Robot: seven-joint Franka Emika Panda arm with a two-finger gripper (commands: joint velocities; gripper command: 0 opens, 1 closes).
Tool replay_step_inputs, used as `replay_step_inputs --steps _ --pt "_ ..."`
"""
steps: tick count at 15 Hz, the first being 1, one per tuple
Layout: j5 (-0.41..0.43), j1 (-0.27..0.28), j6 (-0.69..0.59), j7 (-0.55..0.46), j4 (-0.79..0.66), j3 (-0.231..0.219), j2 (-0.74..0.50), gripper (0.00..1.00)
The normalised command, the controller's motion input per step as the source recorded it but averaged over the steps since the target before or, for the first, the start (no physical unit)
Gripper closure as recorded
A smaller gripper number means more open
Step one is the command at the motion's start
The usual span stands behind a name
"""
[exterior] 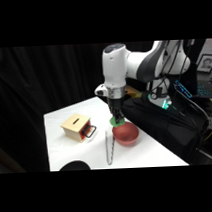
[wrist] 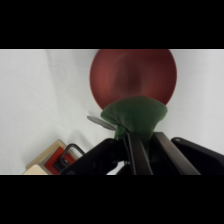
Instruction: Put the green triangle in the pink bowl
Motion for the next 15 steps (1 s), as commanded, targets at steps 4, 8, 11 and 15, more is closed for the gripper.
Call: replay_step_inputs --steps 4,8,11,15 --pt "-0.067 -0.057 0.24 -0.02 -0.35 0.079 -0.26 0.94" --pt "-0.147 -0.091 0.40 -0.04 -0.21 0.037 -0.07 0.94" --pt "-0.194 -0.094 0.36 -0.02 -0.11 0.002 0.05 0.94" --pt "-0.180 -0.059 0.31 -0.02 -0.06 -0.022 0.12 0.94"
